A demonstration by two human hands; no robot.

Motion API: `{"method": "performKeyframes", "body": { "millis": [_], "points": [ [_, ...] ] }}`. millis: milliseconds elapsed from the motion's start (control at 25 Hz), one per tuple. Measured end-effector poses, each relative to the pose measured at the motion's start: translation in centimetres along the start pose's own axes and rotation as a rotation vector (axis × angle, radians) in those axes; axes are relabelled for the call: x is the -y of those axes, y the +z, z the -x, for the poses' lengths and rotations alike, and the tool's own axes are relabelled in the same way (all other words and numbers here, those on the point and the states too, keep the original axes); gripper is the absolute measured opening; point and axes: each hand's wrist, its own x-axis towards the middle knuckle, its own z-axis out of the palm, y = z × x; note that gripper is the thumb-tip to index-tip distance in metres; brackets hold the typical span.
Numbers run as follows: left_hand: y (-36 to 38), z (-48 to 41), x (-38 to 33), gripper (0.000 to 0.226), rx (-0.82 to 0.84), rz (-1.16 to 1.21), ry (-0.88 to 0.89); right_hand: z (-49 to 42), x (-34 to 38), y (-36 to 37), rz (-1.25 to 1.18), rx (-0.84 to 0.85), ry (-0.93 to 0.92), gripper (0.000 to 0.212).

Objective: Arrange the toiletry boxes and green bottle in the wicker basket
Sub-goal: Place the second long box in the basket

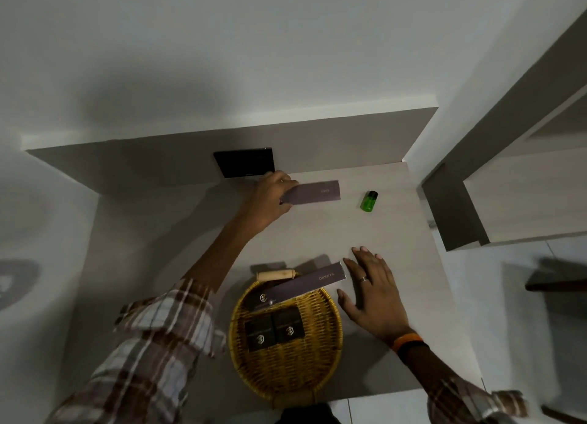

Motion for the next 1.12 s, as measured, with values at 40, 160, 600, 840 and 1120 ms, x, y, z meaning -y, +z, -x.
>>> {"method": "performKeyframes", "body": {
  "millis": [40, 160, 600, 840, 1120],
  "points": [
    [-1.0, 1.9, -1.2, 0.053, -0.051, 0.03, -0.04, 0.0, 0.0, 0.0, 0.001, -0.004, 0.0, 0.07],
    [-3.1, 9.6, -5.2, 0.055, -0.151, 0.128, -0.107, 0.0, 0.1, -0.1, -0.008, -0.013, -0.009, 0.07],
    [5.9, 25.3, -12.5, 0.053, 0.011, -0.01, -0.158, 0.3, -0.1, 0.0, -0.005, -0.032, -0.048, 0.067],
    [7.1, 24.1, -13.2, 0.058, 0.223, -0.023, -0.248, 0.4, -0.1, 0.1, -0.006, -0.043, -0.055, 0.066],
    [7.8, 24.7, -12.3, 0.061, 0.269, -0.073, -0.269, 0.4, -0.3, 0.3, 0.002, -0.044, -0.064, 0.068]
  ]
}}
